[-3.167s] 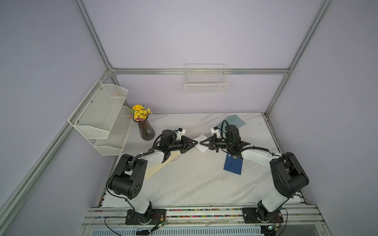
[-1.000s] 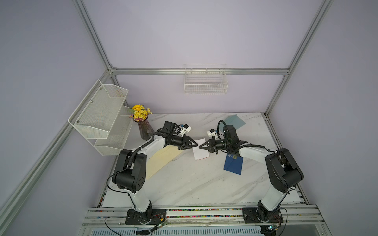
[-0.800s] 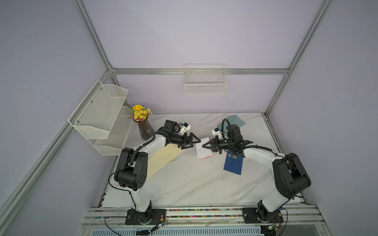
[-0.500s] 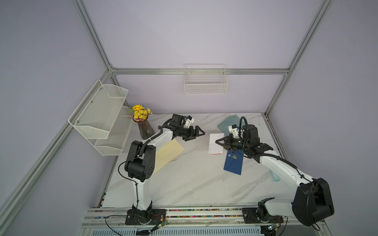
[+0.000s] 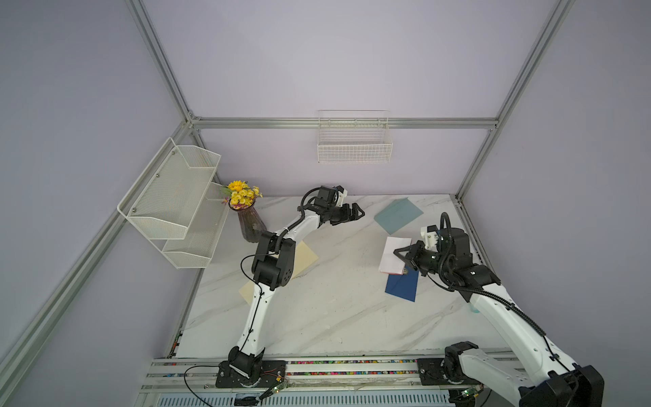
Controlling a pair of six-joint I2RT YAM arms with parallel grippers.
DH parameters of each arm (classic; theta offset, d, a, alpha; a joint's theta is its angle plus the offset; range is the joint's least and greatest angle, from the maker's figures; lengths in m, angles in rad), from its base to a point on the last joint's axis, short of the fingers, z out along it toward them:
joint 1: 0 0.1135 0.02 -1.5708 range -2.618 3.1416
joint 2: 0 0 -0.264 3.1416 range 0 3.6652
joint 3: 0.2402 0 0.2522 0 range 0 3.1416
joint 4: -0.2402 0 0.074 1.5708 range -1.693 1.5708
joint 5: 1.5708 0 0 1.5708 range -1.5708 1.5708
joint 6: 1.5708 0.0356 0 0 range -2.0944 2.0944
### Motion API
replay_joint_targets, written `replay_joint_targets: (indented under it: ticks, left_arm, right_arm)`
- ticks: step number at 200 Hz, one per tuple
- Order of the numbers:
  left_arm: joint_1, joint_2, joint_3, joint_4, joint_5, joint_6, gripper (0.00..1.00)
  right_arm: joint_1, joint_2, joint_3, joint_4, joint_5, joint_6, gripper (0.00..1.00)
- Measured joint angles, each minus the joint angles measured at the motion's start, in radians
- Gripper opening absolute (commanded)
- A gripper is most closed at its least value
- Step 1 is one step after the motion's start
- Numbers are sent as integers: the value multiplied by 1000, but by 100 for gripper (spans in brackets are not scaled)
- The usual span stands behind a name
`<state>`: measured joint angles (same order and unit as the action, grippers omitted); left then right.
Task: Fold the letter paper in half and place it into the envelope
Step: Fold the letter paper at the center of the board.
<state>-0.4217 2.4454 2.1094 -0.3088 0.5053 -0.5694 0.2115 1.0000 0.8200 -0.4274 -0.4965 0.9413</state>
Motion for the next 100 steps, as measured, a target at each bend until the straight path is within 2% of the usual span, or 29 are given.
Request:
replay_joint_targets:
  ticks: [56,100]
  left_arm:
    - [-61,232,280,114,-108,-23,100]
    - [-101,320,347,235,-158,-23,100]
  right_arm:
    - [-20,-91,-67,-109,5,46,0]
    - [-22,-72,-82,-124,-1,70,0]
